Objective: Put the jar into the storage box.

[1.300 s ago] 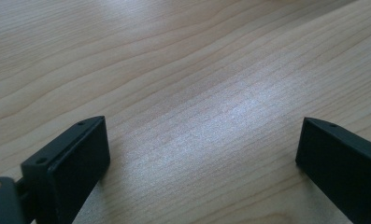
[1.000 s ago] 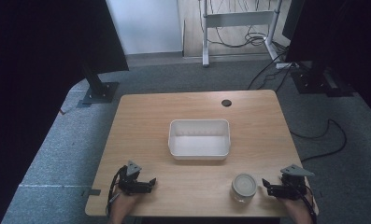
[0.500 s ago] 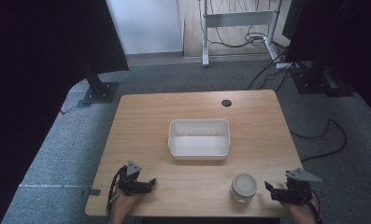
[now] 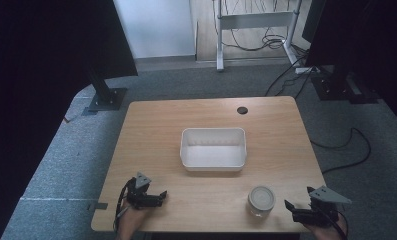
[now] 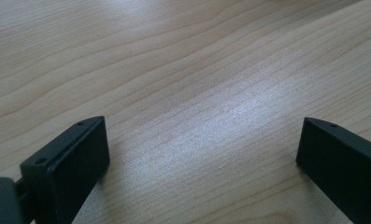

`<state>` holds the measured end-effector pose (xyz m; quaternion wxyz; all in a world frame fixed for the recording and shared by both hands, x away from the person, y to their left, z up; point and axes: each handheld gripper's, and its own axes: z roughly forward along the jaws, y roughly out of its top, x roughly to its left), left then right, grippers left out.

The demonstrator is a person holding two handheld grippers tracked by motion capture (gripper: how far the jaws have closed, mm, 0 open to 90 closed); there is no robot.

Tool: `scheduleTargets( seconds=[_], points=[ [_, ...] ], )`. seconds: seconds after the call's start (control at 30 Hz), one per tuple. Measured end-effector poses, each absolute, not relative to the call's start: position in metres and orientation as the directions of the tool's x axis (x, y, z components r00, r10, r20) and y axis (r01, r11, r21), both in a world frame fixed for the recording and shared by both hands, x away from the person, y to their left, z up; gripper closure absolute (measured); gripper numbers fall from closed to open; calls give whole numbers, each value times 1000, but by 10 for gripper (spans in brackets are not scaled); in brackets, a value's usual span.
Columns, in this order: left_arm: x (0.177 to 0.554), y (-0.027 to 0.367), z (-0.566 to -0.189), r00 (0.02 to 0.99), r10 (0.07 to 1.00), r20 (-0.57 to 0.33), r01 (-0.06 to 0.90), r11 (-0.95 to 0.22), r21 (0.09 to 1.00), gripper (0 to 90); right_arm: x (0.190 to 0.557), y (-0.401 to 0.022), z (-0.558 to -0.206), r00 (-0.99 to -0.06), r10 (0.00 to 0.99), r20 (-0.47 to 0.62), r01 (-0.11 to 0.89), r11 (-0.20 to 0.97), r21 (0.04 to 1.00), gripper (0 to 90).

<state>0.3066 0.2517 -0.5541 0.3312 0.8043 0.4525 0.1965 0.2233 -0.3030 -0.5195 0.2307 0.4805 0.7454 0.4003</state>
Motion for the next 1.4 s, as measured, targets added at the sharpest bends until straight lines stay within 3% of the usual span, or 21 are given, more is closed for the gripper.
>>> scheduleTargets(
  seconds=[0.73, 1.4],
  points=[
    [306, 252, -554, 510, 860, 17, 600, -369, 710, 26, 196, -285, -506, -503, 863, 43, 481, 238, 844, 37],
    [306, 252, -554, 506, 862, 17, 601, -366, 710, 26, 196, -251, -505, -585, 810, 42, 441, 274, 855, 26]
  ],
)
